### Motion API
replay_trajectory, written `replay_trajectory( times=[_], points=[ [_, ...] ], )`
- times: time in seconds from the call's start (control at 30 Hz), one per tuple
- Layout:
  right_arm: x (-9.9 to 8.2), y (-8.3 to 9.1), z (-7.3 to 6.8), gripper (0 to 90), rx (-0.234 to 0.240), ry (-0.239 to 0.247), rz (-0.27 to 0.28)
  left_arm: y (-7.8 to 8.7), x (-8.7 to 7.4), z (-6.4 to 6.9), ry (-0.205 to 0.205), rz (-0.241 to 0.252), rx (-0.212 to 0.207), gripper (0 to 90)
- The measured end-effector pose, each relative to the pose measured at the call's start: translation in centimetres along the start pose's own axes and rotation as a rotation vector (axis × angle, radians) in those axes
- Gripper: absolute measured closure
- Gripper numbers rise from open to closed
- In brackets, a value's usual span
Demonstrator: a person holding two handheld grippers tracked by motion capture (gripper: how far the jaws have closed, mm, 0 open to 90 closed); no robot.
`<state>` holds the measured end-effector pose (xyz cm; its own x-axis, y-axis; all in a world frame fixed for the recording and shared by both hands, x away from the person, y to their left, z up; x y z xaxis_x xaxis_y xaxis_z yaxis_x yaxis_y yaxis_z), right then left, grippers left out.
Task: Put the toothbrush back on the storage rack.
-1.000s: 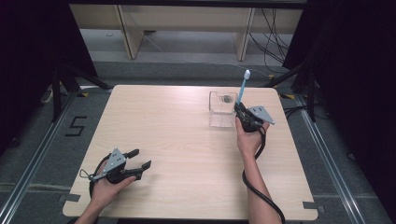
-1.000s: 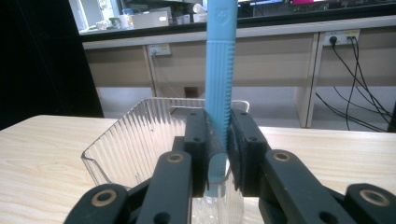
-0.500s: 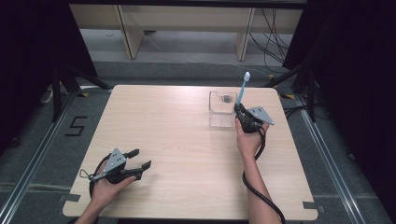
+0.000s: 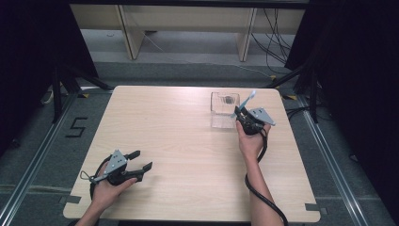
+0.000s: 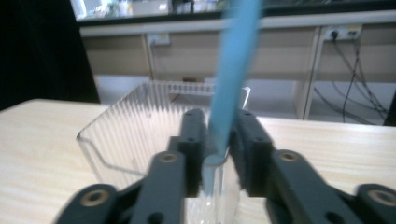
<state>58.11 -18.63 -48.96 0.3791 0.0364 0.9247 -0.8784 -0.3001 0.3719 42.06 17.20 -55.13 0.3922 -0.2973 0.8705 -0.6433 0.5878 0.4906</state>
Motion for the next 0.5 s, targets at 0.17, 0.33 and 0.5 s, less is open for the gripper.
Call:
replay_trajectory(
  times=[0.17,0.33,0.5],
  points=[
    [-0.18,-0.32,-0.19,62.6,0.002,0.030,-0.024,0.00,0.00,0.04,0.000,0.001,-0.001,28.6],
    [-0.20,-0.25,-0.16,57.9,0.001,0.037,-0.044,0.01,0.00,0.05,0.001,0.001,-0.001,28.6],
    [-0.18,0.06,-0.07,54.8,-0.007,0.037,-0.040,0.01,0.00,0.07,0.001,0.001,-0.001,28.6]
  ],
)
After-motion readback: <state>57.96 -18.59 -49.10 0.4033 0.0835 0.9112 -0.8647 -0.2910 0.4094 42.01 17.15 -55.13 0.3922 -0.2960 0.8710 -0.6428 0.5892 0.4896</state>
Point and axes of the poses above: each handheld gripper's, and its own axes: y roughly backward along the jaws, x roughly out of its top, z roughly to its right, the point moved 9 cm from there along -y, roughly forward along the jaws, and after that the axes turned 11 degrees about -z, right-handed, at the moved point
